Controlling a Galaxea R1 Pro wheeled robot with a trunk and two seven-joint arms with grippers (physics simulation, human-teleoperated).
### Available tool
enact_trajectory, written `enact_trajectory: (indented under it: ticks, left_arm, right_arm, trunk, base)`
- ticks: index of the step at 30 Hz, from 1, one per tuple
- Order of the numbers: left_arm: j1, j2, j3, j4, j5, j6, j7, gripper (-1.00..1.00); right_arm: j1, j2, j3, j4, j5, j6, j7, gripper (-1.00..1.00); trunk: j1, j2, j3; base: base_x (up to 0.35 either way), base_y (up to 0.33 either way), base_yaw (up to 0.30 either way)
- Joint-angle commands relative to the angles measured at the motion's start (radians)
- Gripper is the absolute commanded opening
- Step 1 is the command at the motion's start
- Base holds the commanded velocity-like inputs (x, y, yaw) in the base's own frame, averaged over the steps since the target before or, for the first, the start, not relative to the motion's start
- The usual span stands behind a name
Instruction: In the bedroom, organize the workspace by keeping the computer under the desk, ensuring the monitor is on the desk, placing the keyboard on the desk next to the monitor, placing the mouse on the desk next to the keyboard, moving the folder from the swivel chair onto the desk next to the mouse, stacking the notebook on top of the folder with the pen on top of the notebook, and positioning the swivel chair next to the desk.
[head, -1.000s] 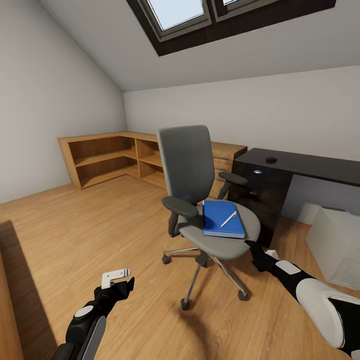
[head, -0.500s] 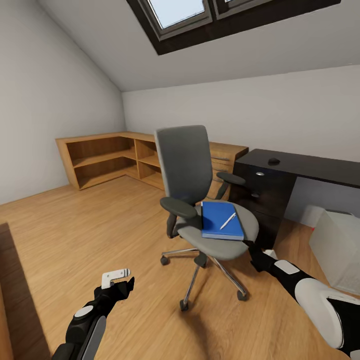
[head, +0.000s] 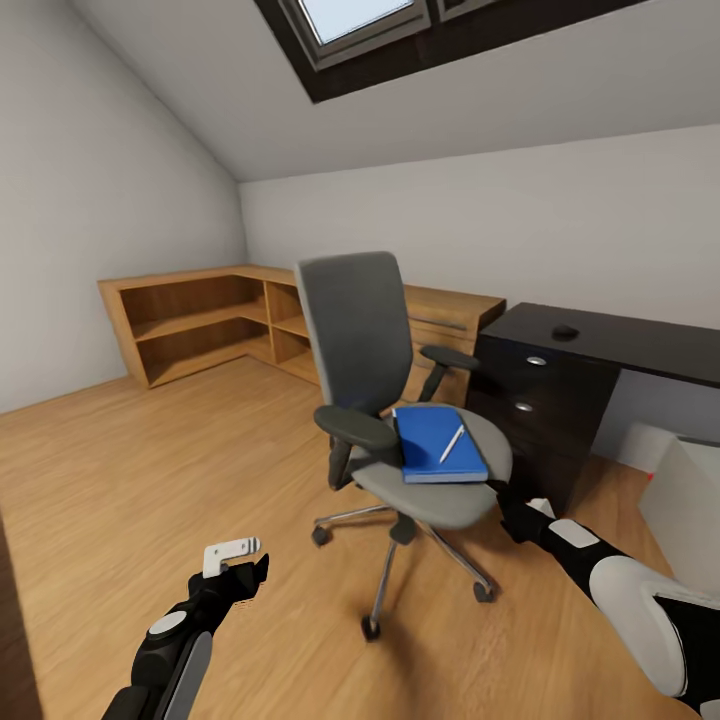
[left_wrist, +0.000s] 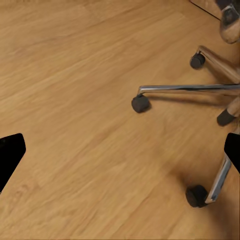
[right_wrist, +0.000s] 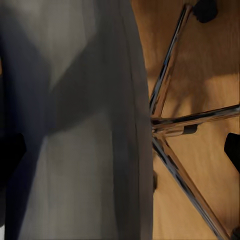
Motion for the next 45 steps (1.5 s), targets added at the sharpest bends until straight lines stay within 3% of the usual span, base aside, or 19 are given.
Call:
enact_trajectory:
  ticks: [1,9,16,21,30,45]
  left_arm:
    - [-0.001,0.000,-0.001,-0.001,0.011,0.004,0.009,1.00]
    - [-0.001,0.000,-0.001,-0.001,0.011,0.004,0.010,1.00]
    - [-0.001,0.000,-0.002,0.000,0.011,0.004,0.010,1.00]
    - [-0.001,0.002,-0.062,0.014,0.009,0.004,0.014,1.00]
    - [-0.001,0.002,-0.065,0.014,0.009,0.004,0.014,1.00]
    - [-0.001,0.002,-0.066,0.016,0.009,0.004,0.014,1.00]
  right_arm:
    - [0.000,0.000,0.024,0.017,0.017,0.000,-0.001,1.00]
    - [0.000,0.000,0.024,0.017,0.017,-0.001,-0.001,1.00]
    - [0.000,0.000,0.026,0.015,0.017,-0.001,0.000,1.00]
    - [0.000,0.000,0.026,0.015,0.017,-0.002,0.000,1.00]
    - [0.000,0.000,0.025,0.014,0.017,-0.002,0.000,1.00]
    - [0.000,0.000,0.023,0.014,0.017,-0.004,0.000,1.00]
  trunk:
    - [0.001,0.000,-0.001]
    - [0.001,0.000,-0.001]
    - [0.001,0.000,-0.001]
    - [0.001,0.000,-0.001]
    - [0.001,0.000,-0.001]
    - [0.001,0.000,-0.001]
  base:
    - [0.321,0.000,0.000]
    - [0.313,0.000,0.000]
    - [0.029,0.000,0.141]
    - [0.000,0.000,0.275]
    - [-0.013,0.000,0.263]
    - [-0.099,0.000,0.019]
